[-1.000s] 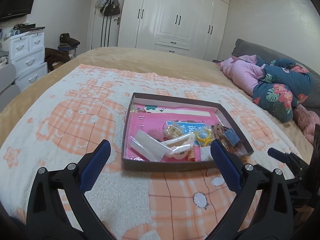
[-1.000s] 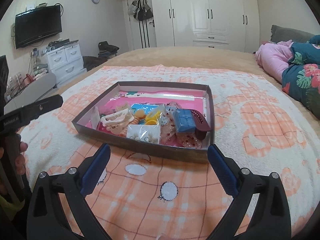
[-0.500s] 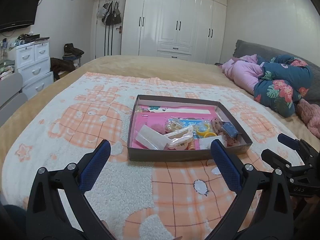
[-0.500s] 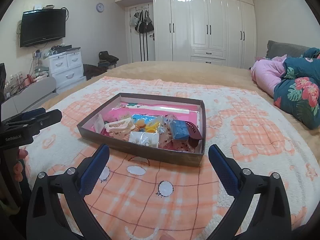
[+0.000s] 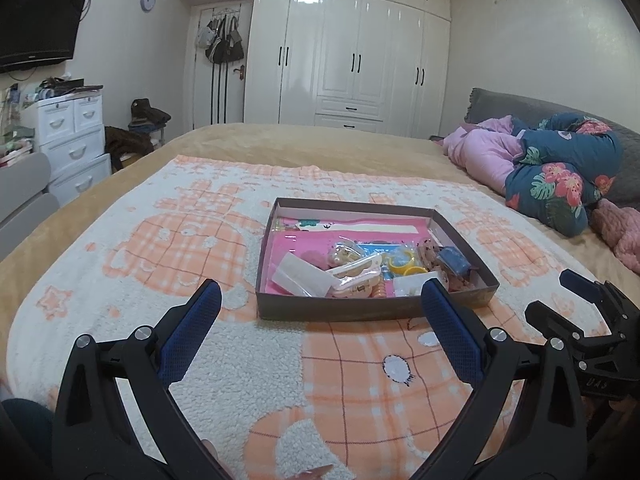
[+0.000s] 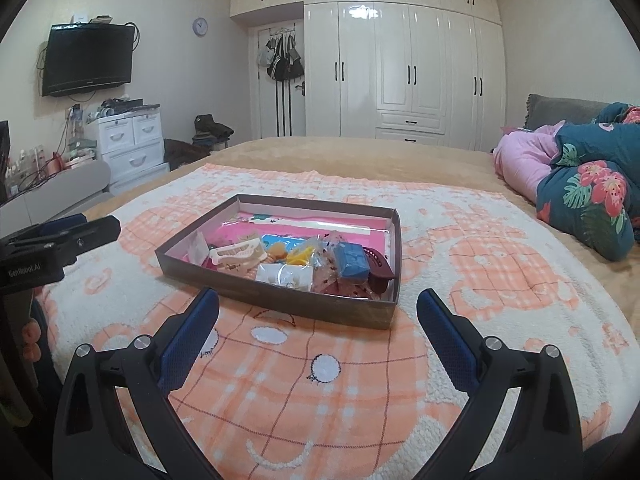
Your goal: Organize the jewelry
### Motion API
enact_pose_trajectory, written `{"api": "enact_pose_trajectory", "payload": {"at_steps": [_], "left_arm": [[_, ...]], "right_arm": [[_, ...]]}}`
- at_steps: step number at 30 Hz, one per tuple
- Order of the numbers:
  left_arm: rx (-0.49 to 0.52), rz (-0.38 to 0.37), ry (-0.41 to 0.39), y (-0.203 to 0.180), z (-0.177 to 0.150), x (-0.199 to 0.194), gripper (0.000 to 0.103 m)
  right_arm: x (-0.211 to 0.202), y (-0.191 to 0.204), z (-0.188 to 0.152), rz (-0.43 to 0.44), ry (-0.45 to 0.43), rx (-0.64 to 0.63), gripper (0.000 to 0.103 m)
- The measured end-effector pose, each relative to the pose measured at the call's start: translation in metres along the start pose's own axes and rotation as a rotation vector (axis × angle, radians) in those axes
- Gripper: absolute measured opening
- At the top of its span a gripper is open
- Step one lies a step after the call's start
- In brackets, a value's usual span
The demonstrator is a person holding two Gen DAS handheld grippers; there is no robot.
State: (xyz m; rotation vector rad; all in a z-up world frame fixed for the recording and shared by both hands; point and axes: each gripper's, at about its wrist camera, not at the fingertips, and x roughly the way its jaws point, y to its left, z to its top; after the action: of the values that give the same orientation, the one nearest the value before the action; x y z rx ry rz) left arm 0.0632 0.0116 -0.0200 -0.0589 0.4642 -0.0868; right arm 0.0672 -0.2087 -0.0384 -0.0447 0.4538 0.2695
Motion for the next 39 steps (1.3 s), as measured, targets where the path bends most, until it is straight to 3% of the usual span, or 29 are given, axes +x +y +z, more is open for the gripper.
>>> {"api": "enact_pose_trajectory", "payload": {"at_steps": [6,22,39], "left_arm": [[-0.011,0.009,-0.021,0.001,-0.001,-0.005,0.092],[-0.011,0.044,-0.099,-0.002,-0.010,-0.020,0.092],[0.007,0.038,-0.121,-0.006,-0.010,-0.018,0.092]], "right_arm": [[-0.010,0.002,-0.005,-0.015,-0.038,-0.008,0.096],[-0.049,-0.002,-0.005,-0.080,-0.242,0.017,0.097],[-0.039,-0.004,-0.008,-0.090,-0.217,0.020,0.097]]}}
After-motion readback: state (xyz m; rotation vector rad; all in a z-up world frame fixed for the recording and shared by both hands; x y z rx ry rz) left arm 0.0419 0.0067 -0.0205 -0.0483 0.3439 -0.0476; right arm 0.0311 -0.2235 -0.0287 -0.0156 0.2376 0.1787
